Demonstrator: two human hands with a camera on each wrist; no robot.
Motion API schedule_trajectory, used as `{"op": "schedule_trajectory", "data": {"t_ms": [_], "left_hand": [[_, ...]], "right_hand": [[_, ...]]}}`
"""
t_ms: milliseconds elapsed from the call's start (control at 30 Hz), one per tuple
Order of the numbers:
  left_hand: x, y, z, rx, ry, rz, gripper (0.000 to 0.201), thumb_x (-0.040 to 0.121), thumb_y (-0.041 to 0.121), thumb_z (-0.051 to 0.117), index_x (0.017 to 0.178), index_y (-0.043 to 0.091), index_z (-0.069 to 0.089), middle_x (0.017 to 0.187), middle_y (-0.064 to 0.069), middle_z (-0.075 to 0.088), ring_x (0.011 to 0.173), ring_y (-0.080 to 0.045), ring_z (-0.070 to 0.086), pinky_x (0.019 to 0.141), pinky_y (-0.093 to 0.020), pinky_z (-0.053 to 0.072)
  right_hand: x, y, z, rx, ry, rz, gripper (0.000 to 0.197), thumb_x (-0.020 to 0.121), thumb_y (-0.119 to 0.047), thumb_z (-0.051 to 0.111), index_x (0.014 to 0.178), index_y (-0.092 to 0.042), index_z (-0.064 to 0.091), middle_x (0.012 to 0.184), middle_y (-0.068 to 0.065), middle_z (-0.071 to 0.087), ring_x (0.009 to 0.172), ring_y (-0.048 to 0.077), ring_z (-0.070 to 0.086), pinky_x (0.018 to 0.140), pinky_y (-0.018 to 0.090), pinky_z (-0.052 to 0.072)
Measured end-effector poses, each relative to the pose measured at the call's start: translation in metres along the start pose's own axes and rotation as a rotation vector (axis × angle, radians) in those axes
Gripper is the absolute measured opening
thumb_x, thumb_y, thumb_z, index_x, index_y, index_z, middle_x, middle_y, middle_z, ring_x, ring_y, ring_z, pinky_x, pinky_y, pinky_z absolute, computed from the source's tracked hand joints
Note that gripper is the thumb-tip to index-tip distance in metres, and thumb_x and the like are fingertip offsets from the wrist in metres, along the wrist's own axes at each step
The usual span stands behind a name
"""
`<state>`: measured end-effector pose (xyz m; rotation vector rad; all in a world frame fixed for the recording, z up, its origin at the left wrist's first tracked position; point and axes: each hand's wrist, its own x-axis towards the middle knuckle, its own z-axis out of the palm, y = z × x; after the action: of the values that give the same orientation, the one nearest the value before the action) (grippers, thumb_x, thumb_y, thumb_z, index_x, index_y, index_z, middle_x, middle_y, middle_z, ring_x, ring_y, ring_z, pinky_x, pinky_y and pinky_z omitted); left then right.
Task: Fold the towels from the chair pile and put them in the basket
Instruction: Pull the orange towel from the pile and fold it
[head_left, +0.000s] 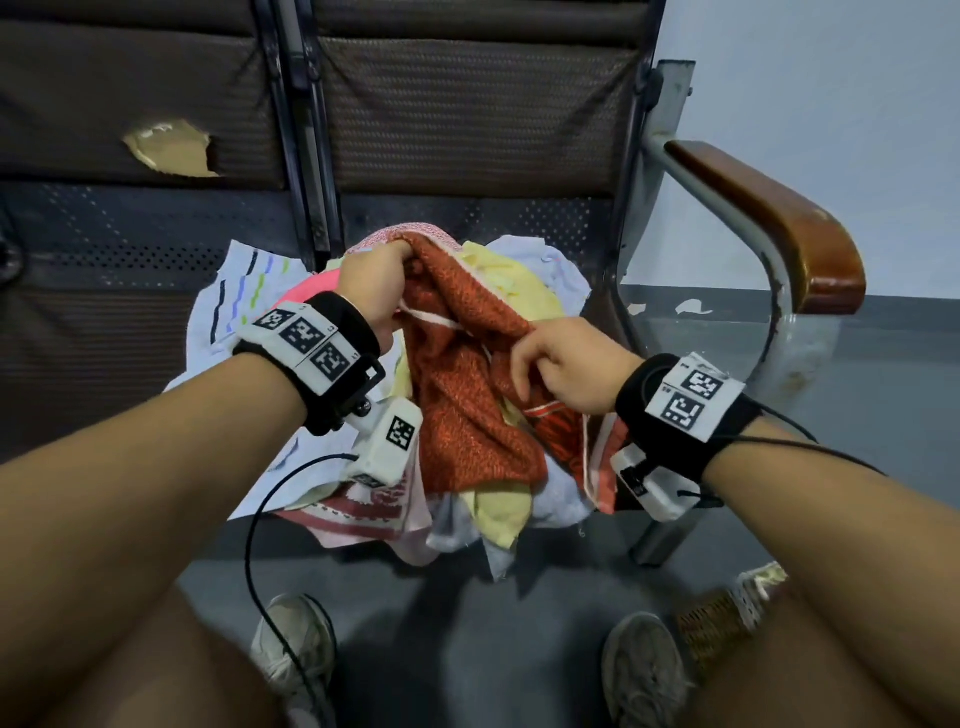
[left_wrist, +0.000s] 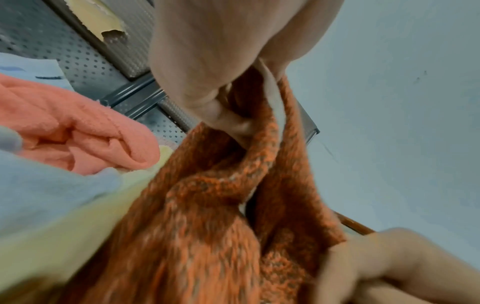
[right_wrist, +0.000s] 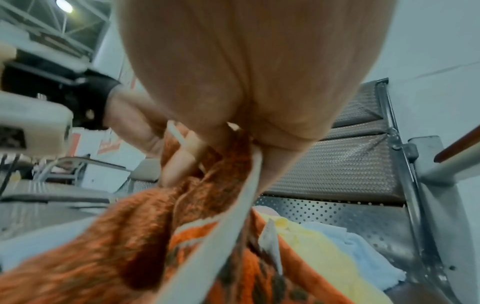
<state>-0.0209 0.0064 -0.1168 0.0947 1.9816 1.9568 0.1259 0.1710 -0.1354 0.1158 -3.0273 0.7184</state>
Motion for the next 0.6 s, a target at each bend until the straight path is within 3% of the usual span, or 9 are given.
{"op": "schedule_trajectory", "data": {"t_ms": [67,167,233,267,333,433,467,567,600], "left_hand": [[0.001,0.000,0.000,0.081,-0.043,0.000,0.030,0.093,0.012,0.052,0.065,0.020,0.061,0.067,0.000,0.059,0.057,-0.015,0.058,0.049,-0.025,0.048],[0.002,0.001,0.002,0.050,-0.065,-0.039,0.022,0.092,0.006,0.053,0.072,0.014,0.055,0.071,-0.006,0.056,0.059,-0.019,0.056,0.058,-0.031,0.047],[0.002,0.003,0.004,-0.046,-0.091,-0.068,0.018,0.090,0.002,0.055,0.074,0.009,0.057,0.074,-0.012,0.059,0.061,-0.024,0.060,0.064,-0.034,0.050],[0.001,0.003,0.005,-0.082,-0.116,-0.075,0.015,0.091,0.002,0.055,0.077,0.007,0.059,0.075,-0.012,0.061,0.061,-0.023,0.061,0.065,-0.034,0.052],[0.001,0.002,0.004,-0.119,-0.146,-0.067,0.015,0.094,0.005,0.052,0.083,0.007,0.061,0.075,-0.008,0.061,0.063,-0.019,0.060,0.065,-0.032,0.052],[0.004,0.001,-0.002,-0.142,-0.116,-0.050,0.026,0.097,0.005,0.047,0.075,0.010,0.060,0.059,-0.001,0.061,0.056,-0.013,0.059,0.046,-0.023,0.048],[0.005,0.001,-0.005,-0.144,-0.096,-0.035,0.027,0.098,0.005,0.047,0.074,0.011,0.059,0.058,0.000,0.062,0.056,-0.013,0.059,0.045,-0.023,0.049],[0.012,-0.002,-0.015,-0.033,-0.008,0.034,0.023,0.098,0.007,0.047,0.078,0.015,0.056,0.074,-0.002,0.060,0.067,-0.016,0.060,0.059,-0.028,0.056],[0.015,-0.003,-0.019,-0.019,0.051,0.041,0.024,0.096,0.005,0.048,0.075,0.014,0.055,0.072,-0.003,0.058,0.065,-0.017,0.060,0.058,-0.029,0.056]], "right_hand": [[0.004,0.003,0.004,-0.131,-0.024,0.175,0.051,0.080,0.004,0.042,0.094,-0.030,0.078,0.107,-0.005,0.073,0.101,0.020,0.065,0.093,0.033,0.051],[0.014,0.012,0.001,-0.201,0.245,0.393,0.047,0.087,-0.007,0.045,0.125,-0.023,0.068,0.130,0.005,0.066,0.118,0.030,0.060,0.099,0.037,0.049],[0.020,0.010,0.001,-0.082,0.395,0.345,0.042,0.088,-0.012,0.050,0.126,-0.016,0.065,0.131,0.010,0.063,0.120,0.031,0.058,0.101,0.035,0.047],[0.024,0.007,0.003,-0.009,0.376,0.287,0.038,0.090,-0.014,0.050,0.124,-0.014,0.066,0.131,0.009,0.064,0.120,0.028,0.057,0.102,0.033,0.044],[0.029,-0.004,0.015,0.131,0.166,0.209,0.033,0.097,-0.028,0.044,0.109,-0.012,0.070,0.119,0.008,0.069,0.113,0.026,0.060,0.099,0.035,0.045],[0.029,-0.016,0.034,0.261,-0.105,0.220,0.067,0.084,-0.075,0.046,0.082,-0.012,0.066,0.080,0.001,0.071,0.076,0.021,0.065,0.074,0.035,0.051],[0.030,-0.016,0.038,0.233,-0.136,0.206,0.068,0.078,-0.079,0.054,0.075,-0.012,0.064,0.071,-0.002,0.069,0.065,0.020,0.064,0.066,0.034,0.050],[0.032,-0.008,0.039,-0.005,-0.204,0.151,0.060,0.082,-0.062,0.069,0.055,-0.012,0.047,0.046,-0.009,0.050,0.043,0.009,0.044,0.047,0.029,0.040],[0.031,-0.006,0.037,-0.017,-0.223,0.162,0.060,0.083,-0.058,0.071,0.051,-0.014,0.043,0.040,-0.009,0.044,0.038,0.008,0.040,0.043,0.024,0.035]]}}
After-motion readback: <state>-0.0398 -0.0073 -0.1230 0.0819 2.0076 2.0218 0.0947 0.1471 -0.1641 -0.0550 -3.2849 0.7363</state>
